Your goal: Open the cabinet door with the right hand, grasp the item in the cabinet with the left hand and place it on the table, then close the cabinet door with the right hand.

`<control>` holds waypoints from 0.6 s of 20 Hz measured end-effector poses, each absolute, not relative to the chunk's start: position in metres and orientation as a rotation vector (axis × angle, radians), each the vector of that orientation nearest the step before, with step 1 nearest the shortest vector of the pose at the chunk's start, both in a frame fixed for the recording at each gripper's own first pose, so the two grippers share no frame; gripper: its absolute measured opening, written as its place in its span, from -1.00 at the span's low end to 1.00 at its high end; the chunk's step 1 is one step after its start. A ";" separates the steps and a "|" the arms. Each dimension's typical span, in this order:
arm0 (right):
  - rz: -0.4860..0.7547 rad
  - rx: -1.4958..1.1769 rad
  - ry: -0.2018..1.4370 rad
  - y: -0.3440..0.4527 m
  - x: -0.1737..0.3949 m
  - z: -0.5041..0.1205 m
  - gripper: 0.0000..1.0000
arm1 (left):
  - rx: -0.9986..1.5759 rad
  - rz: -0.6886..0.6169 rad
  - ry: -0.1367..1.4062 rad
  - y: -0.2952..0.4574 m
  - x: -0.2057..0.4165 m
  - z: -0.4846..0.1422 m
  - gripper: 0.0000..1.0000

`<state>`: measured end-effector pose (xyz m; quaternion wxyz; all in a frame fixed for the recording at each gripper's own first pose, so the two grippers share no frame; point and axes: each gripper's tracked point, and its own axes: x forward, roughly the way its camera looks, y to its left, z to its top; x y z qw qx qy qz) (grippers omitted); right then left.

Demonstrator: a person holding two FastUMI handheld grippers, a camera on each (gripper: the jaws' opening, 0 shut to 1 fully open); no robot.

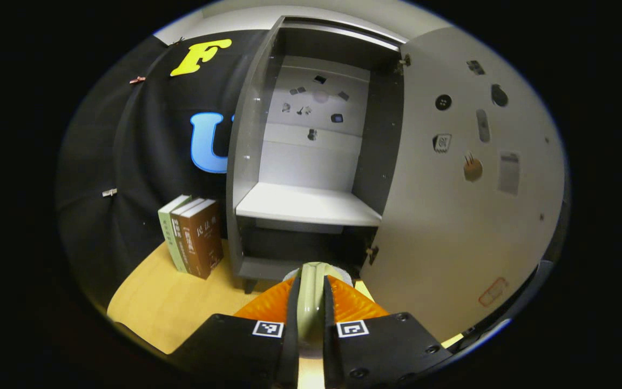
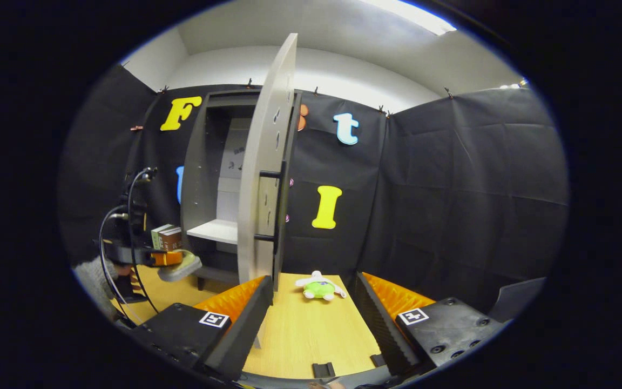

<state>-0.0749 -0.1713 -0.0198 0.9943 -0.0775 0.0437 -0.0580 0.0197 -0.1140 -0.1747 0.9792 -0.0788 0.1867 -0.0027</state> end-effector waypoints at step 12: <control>-0.015 -0.200 0.113 -0.216 -0.035 -0.066 0.95 | -0.201 0.080 0.543 -0.153 -0.044 -0.366 -0.51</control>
